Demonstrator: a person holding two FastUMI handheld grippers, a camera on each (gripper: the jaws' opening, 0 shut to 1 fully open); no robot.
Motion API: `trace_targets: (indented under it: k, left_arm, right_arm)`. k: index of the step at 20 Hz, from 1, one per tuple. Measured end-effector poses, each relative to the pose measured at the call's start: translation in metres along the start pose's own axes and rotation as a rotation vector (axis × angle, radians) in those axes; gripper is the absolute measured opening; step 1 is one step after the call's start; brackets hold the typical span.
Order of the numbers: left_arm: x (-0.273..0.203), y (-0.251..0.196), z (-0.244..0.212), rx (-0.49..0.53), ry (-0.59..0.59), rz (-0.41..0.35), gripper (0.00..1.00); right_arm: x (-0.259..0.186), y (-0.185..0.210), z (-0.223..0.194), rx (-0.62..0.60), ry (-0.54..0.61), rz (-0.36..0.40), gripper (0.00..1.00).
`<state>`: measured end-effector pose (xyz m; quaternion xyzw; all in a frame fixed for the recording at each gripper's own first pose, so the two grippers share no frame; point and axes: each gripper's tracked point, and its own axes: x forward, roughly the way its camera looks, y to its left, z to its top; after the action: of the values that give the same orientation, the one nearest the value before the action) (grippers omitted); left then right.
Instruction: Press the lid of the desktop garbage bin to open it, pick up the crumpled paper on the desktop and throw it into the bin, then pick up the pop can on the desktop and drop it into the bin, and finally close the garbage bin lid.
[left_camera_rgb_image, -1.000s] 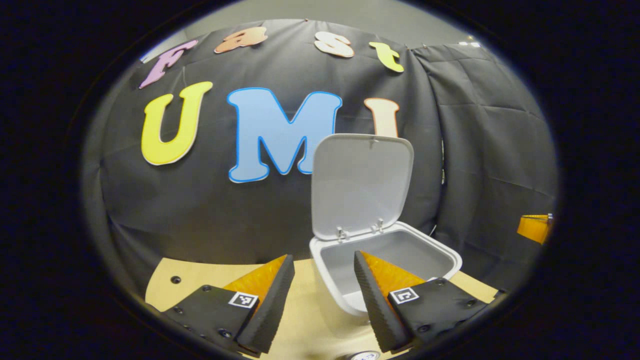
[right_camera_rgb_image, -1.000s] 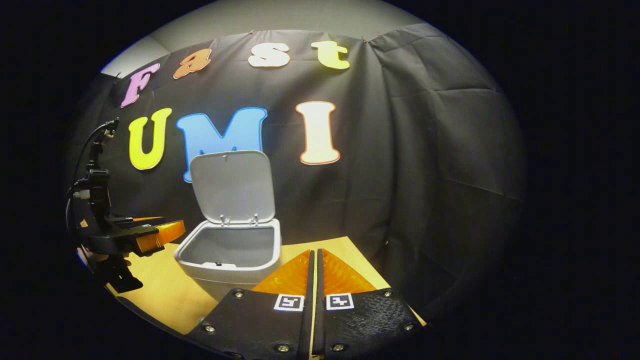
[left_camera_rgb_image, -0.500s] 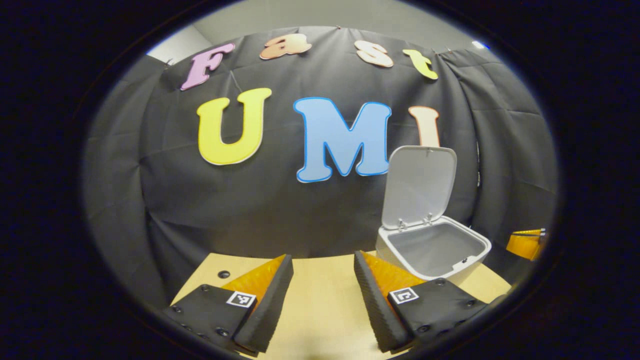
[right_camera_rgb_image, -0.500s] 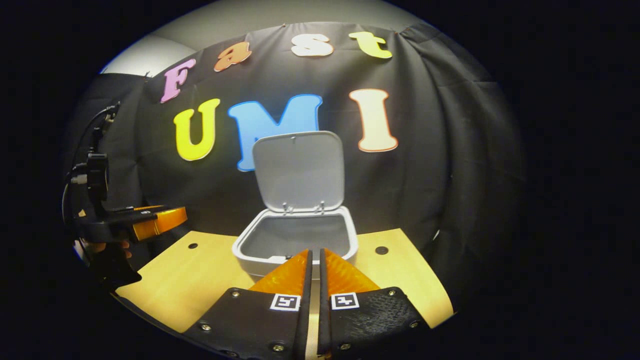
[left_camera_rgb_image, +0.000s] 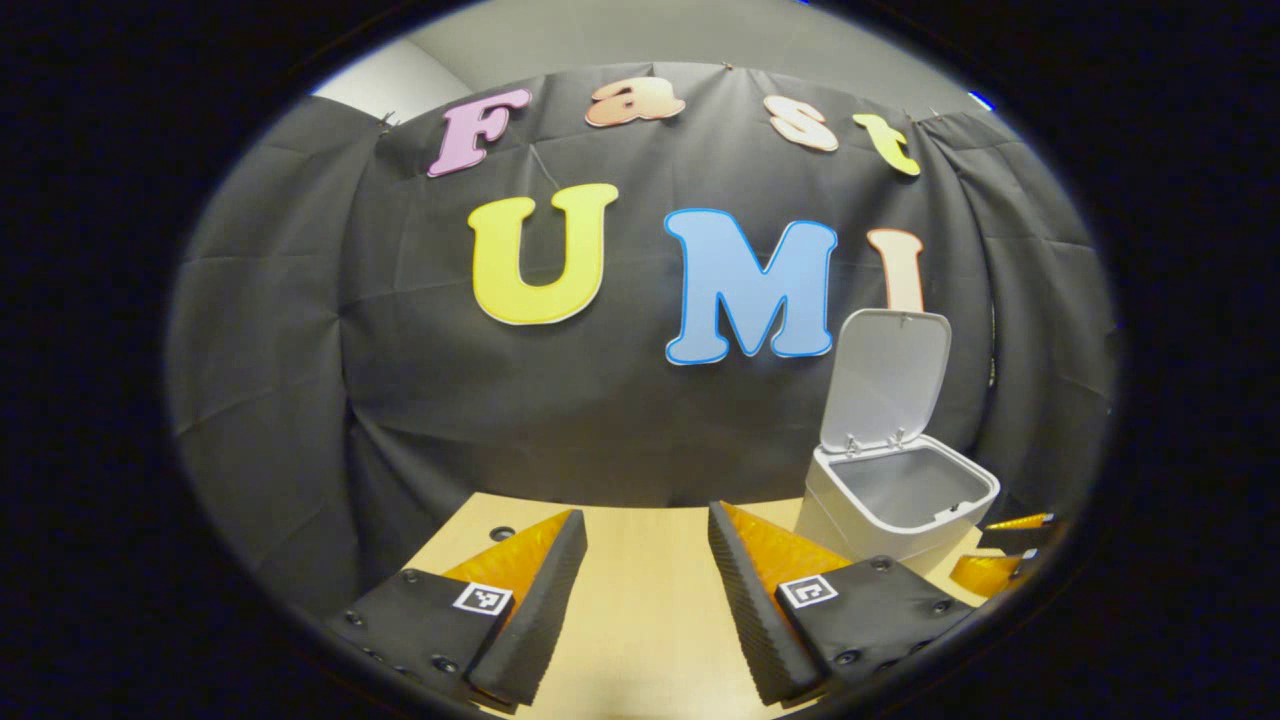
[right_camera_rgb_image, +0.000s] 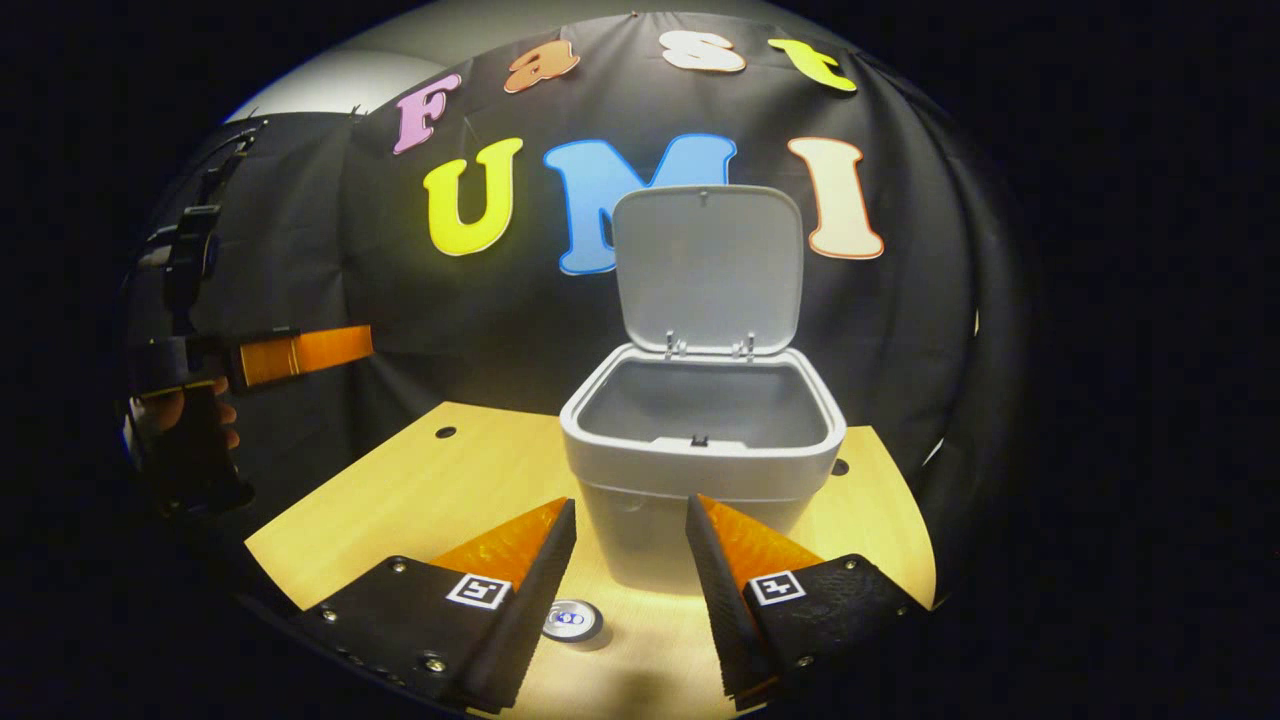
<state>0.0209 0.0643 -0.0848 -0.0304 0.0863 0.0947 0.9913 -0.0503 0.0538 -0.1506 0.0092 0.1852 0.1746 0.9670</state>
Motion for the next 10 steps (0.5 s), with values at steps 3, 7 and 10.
trace_targets:
  k: [3, 7, 10]
  left_arm:
    - [-0.005, 0.01, 0.0, -0.011, -0.004, 0.022, 0.82]
    - [-0.007, 0.02, -0.002, -0.019, -0.005, 0.042, 0.82]
    - [-0.008, 0.028, -0.003, -0.017, -0.004, 0.055, 0.8]
  right_arm:
    - [0.007, 0.018, -0.026, -0.015, 0.07, 0.051, 0.8]
    - [0.016, 0.034, -0.058, -0.066, 0.139, 0.084, 0.86]
    - [0.022, 0.04, -0.082, -0.079, 0.191, 0.094, 0.86]
